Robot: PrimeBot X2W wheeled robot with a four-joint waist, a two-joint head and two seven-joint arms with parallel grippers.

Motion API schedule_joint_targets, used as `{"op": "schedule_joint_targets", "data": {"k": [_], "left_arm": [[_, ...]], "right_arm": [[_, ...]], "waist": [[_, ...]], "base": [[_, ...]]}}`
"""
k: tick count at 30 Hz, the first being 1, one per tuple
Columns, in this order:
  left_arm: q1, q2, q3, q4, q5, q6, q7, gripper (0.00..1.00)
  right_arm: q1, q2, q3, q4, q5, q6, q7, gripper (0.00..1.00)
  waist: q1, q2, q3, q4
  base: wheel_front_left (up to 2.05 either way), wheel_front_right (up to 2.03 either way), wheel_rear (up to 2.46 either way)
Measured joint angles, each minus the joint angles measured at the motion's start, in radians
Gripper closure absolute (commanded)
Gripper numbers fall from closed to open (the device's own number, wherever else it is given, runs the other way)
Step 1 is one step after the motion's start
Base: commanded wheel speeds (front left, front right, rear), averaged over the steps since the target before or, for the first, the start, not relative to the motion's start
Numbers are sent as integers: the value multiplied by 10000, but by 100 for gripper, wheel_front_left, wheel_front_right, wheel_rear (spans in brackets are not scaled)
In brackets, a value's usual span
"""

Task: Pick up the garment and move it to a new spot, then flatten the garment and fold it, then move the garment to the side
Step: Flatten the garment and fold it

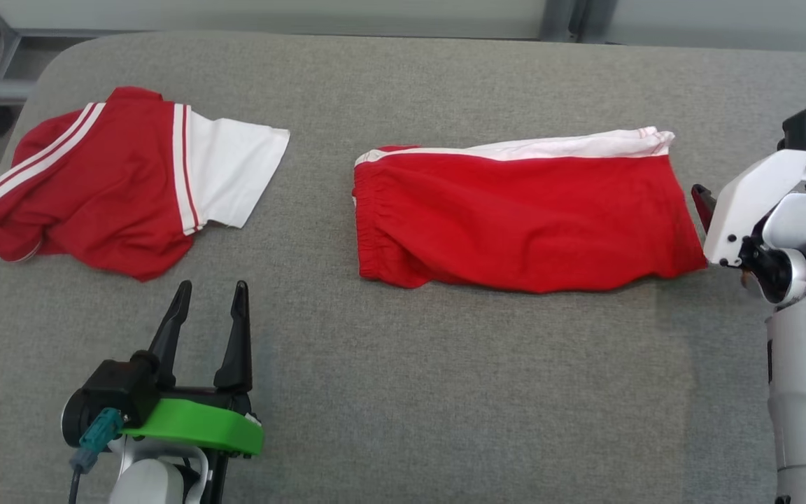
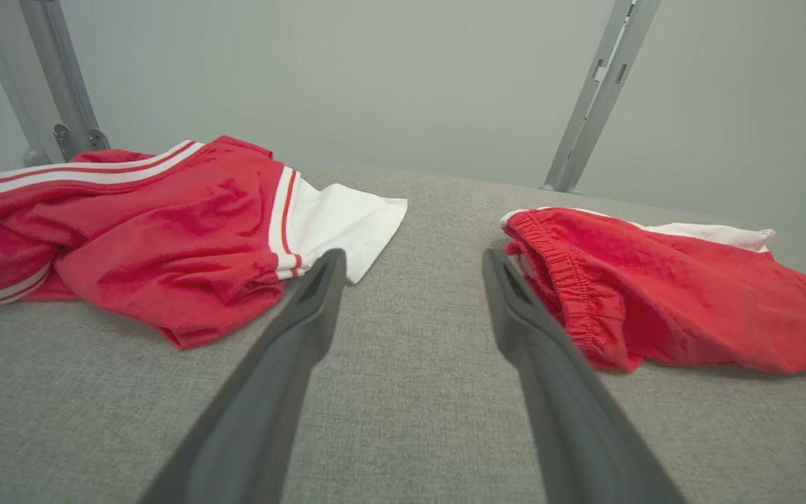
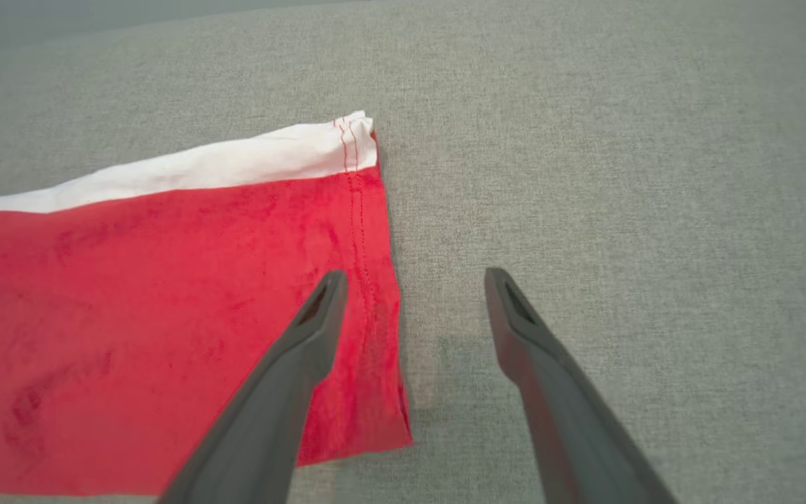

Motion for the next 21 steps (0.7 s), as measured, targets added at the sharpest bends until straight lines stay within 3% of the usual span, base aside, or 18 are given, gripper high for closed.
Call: {"op": "schedule_joint_targets", "data": {"k": [14,20,21], "left_arm": [[-480,-130,-389,31,-29,-44,0,0],[-570,-171,-431,27,-29,-48,0,0],[-584,-178,-430,25,-27,-48,0,0]], "right_arm": [[-1172,-161,-617,1156,-727,0,1250,0],[-1393,-65,-667,1166,-602,-25,1392,0],[-1424,-56,-671,1172,-545,-25,1400,20]], "waist": [[0,0,1290,1170],[0,0,1545,1338],[0,0,1563,1349]], "base": [[0,0,0],[0,0,0],[0,0,0]]}}
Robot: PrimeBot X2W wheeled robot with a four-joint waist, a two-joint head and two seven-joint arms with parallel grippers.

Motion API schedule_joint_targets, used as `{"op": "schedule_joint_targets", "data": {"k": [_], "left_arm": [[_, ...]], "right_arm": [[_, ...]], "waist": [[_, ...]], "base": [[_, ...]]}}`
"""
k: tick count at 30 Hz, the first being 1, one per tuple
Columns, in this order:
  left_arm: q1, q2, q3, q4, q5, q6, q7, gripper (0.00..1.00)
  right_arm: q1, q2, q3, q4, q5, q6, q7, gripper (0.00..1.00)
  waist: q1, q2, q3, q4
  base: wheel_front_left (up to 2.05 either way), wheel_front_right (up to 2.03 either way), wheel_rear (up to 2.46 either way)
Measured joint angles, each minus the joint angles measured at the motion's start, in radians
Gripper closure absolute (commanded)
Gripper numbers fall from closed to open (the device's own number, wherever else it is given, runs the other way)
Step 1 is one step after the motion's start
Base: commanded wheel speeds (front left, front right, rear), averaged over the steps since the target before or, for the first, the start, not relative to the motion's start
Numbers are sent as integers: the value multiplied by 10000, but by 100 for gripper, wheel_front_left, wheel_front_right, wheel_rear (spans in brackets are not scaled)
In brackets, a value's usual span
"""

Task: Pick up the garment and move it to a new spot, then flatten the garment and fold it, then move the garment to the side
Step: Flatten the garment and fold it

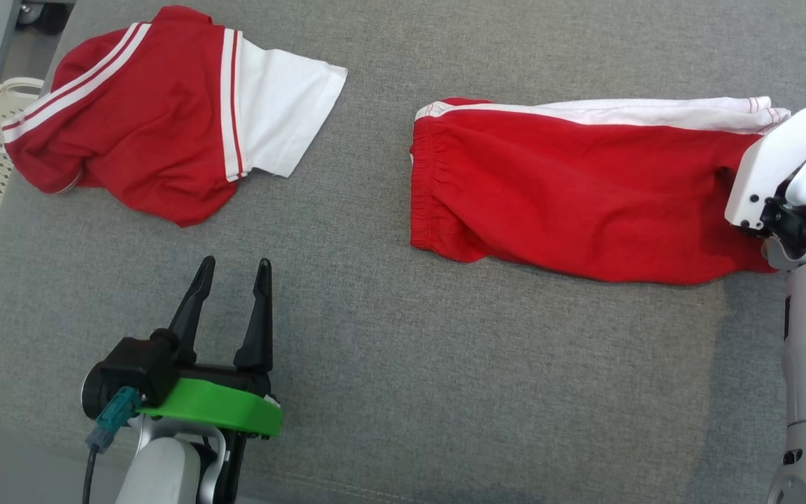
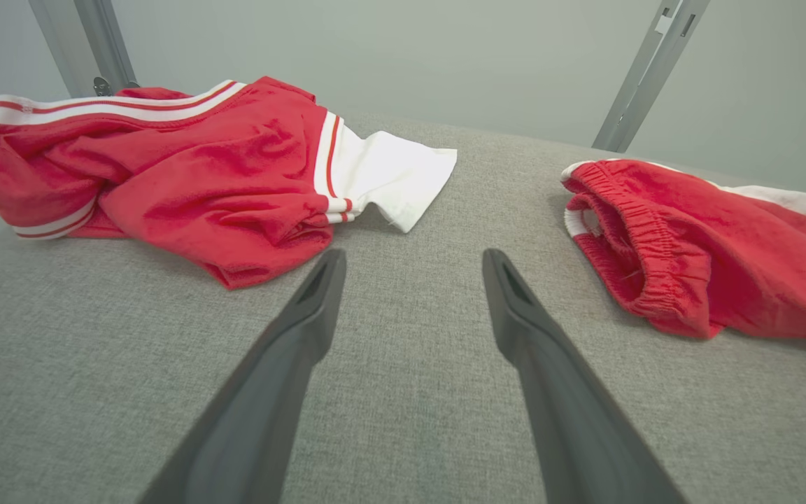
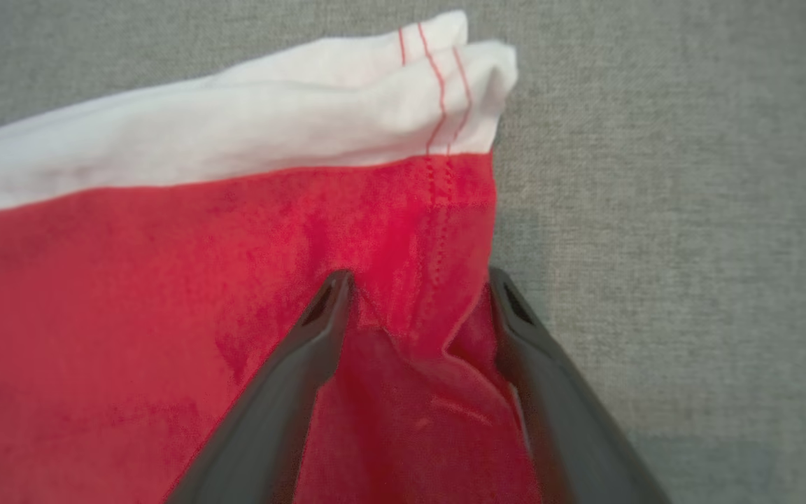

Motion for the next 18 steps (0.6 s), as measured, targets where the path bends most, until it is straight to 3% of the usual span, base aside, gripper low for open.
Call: {"op": "schedule_joint_targets", "data": {"k": [1,3,12,18], "left_arm": [[-11,-2,2,-4,0,0,0,0],[-23,-10,8,-12,12,0,0,0],[-32,-25,-40,25,10,-13,0,0],[-29,-21,-132,94,-19,-13,0,0]], "right_arm": [[-24,25,10,0,15,-2,19,53],[-62,88,59,-2,21,-10,19,100],[-42,19,-13,-52,-345,40,-192,100],[328,-671,-46,-242,-1058,38,-190,100]], "waist": [[0,0,13,2],[0,0,31,-7],[0,0,-58,-28],[0,0,-290,-49]], "base": [[0,0,0],[0,0,0],[0,0,0],[0,0,0]]}}
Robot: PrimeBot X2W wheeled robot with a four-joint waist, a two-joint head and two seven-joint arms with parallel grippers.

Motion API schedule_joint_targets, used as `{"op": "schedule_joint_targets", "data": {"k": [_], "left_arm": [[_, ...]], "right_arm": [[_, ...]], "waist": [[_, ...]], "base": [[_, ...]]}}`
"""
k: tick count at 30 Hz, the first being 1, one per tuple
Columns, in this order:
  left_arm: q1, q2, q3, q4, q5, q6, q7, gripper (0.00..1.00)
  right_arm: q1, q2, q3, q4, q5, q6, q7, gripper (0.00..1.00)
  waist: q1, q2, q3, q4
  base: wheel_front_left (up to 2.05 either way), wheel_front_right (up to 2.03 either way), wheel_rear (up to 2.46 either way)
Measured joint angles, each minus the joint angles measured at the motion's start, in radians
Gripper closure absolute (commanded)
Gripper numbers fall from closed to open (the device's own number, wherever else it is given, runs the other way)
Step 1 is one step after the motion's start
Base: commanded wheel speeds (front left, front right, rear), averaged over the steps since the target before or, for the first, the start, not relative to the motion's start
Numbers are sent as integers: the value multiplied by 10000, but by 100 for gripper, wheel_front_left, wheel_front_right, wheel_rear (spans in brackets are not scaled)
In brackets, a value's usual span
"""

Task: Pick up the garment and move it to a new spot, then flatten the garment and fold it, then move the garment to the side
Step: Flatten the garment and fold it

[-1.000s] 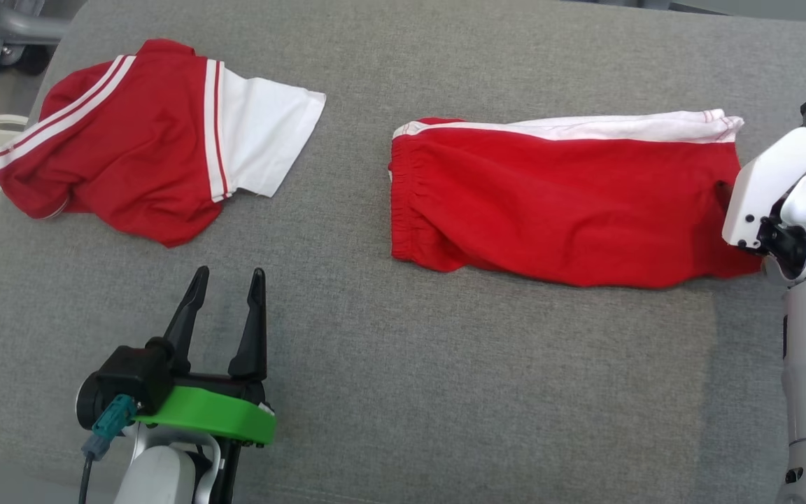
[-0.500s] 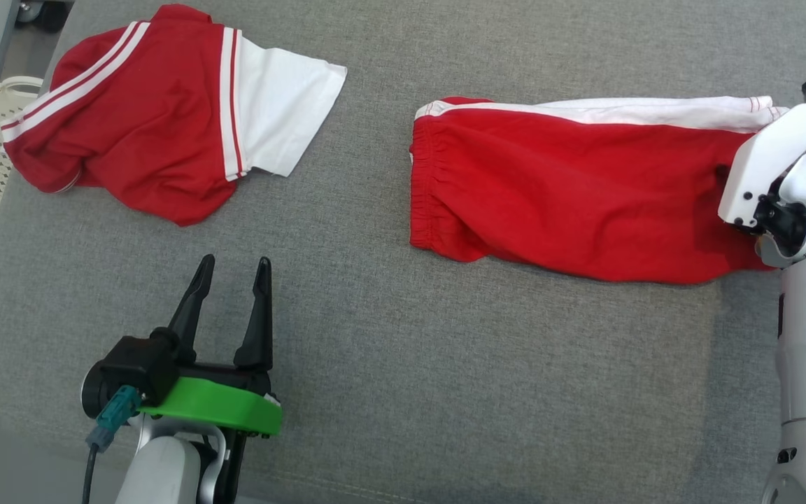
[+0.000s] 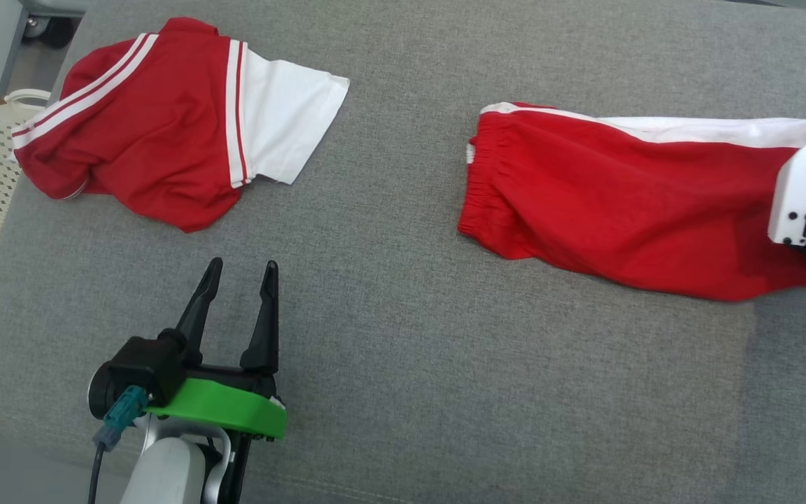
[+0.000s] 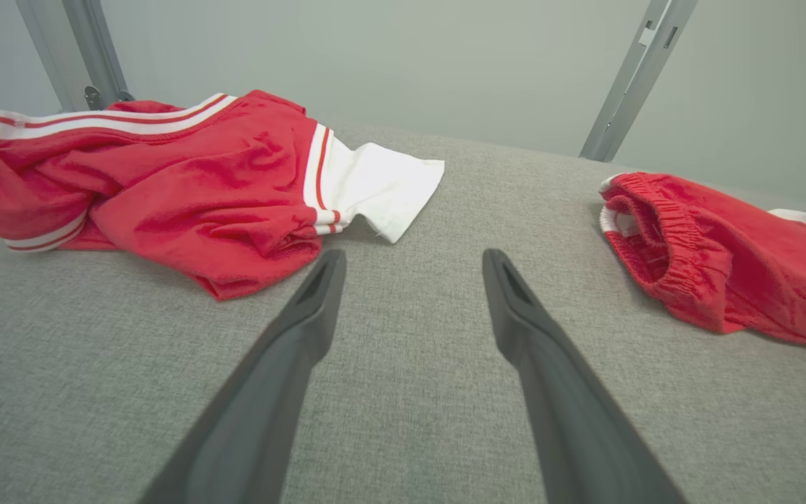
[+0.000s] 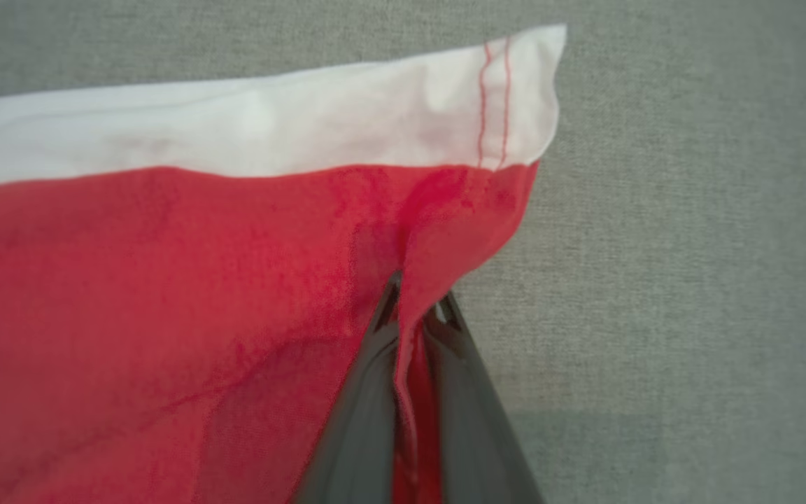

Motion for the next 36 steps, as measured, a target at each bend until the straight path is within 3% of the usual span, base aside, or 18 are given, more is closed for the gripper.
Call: {"op": "schedule_joint_targets", "data": {"k": [4,8,16,24,36], "left_arm": [[13,4,-17,71,0,0,0,0],[145,31,-12,117,0,0,0,0],[214,58,-136,196,-79,0,0,0],[242,23,-401,307,-234,0,0,0],[344,-48,-502,353,-351,0,0,0]], "right_arm": [[198,-382,-42,-370,-278,-4,15,100],[198,-288,184,-784,-102,-6,128,100],[41,178,2190,-1152,796,-6,497,100],[-310,761,3371,-203,1354,-10,426,100],[-1240,1289,3388,1620,1348,-10,-272,100]], "waist": [[0,0,-186,-9],[0,0,-398,-42],[0,0,-736,-57],[0,0,-905,358],[0,0,-939,1210]], "base": [[0,0,0],[0,0,0],[0,0,0],[0,0,0],[0,0,0]]}}
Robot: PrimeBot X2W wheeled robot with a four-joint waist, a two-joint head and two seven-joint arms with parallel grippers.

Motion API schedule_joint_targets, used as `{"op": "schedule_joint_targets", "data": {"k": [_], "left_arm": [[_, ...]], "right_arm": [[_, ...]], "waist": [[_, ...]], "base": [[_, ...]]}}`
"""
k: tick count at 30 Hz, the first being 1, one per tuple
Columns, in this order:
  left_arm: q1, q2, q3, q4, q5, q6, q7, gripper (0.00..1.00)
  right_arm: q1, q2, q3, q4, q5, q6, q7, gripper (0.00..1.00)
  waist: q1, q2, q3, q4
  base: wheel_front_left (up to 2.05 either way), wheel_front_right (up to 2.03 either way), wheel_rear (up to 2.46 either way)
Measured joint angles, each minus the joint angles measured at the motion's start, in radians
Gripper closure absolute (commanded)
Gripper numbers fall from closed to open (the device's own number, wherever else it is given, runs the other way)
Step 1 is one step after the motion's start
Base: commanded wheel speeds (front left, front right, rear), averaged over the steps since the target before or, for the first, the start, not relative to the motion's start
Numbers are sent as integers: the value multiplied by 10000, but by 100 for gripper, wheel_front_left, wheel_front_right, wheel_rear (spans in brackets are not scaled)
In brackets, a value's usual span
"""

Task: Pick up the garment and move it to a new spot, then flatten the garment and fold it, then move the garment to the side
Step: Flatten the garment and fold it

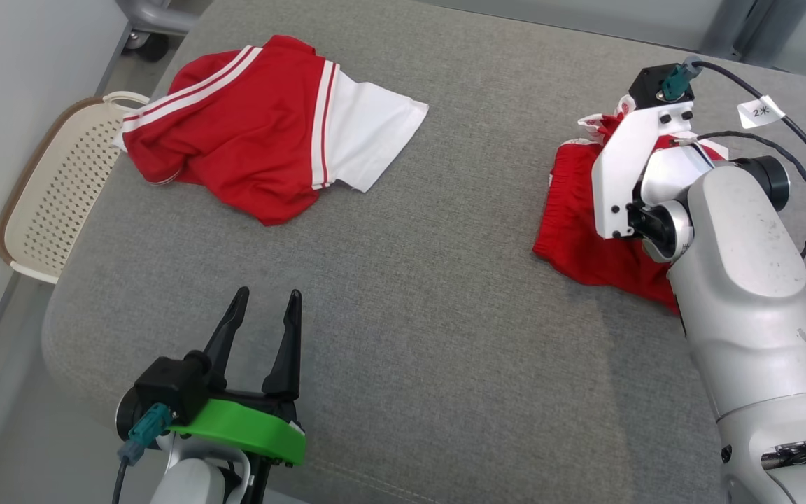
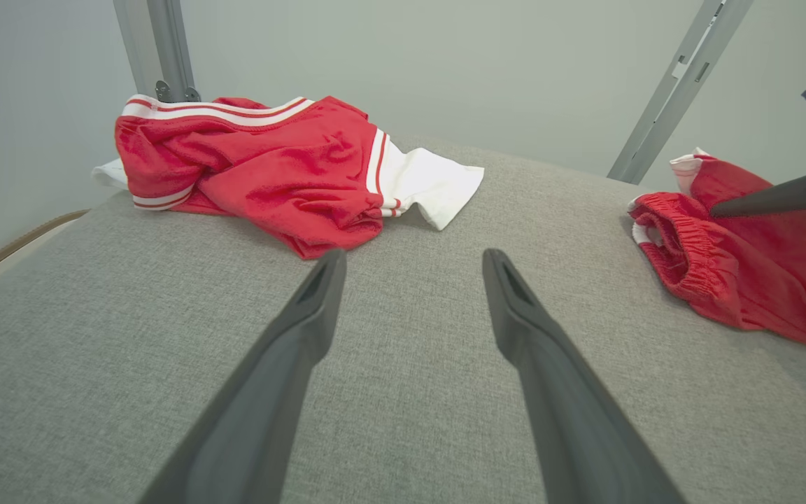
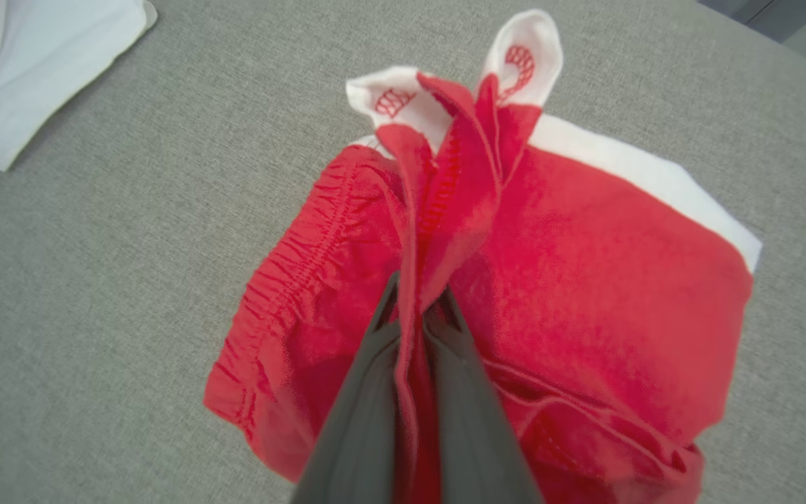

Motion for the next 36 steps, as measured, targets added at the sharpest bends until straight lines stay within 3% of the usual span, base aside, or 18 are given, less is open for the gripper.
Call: {"op": "schedule_joint_targets", "data": {"k": [6,8,15,25,29,30,31,32,33,35,36], "left_arm": [[48,-40,6,12,-42,0,0,0],[81,-54,25,13,-44,0,0,0],[105,-90,226,8,-29,0,0,0],[138,-67,433,-251,132,0,-2,0],[209,-67,616,-370,224,0,0,0],[226,-75,685,-418,245,0,0,0],[228,-75,727,-443,268,0,0,0],[229,-77,771,-472,288,0,0,0],[229,-77,803,-499,297,0,0,0],[228,-79,855,-523,299,0,0,0],[228,-79,872,-535,318,0,0,0]], "right_arm": [[-153,6,347,729,276,-2,-286,100],[-241,12,510,815,562,0,-443,0],[-441,23,855,456,1755,0,-800,0],[632,-1507,199,-1076,988,-4,-2230,0],[1531,-1526,31,-1383,673,0,-2805,0],[1955,-1442,-71,-1463,663,0,-3003,25],[2104,-1386,-130,-1492,650,0,-3080,57],[2233,-1317,-174,-1534,612,-2,-3172,66],[2340,-1244,-186,-1567,543,-2,-3250,66],[2524,-1076,-211,-1586,435,0,-3377,100],[2597,-1012,-203,-1584,393,0,-3432,100]], "waist": [[0,0,-1,302],[0,0,8,332],[0,0,-100,156],[0,0,-389,-420],[0,0,-459,-628],[0,0,-477,-711],[0,1,-480,-751],[0,0,-478,-789],[0,0,-470,-822],[0,0,-442,-861],[0,0,-425,-869]], "base": [[0,0,0],[0,0,0],[0,0,0],[0,0,0],[0,0,0],[0,0,0],[0,0,0],[0,0,0],[0,0,0],[0,0,0],[0,0,0]]}}
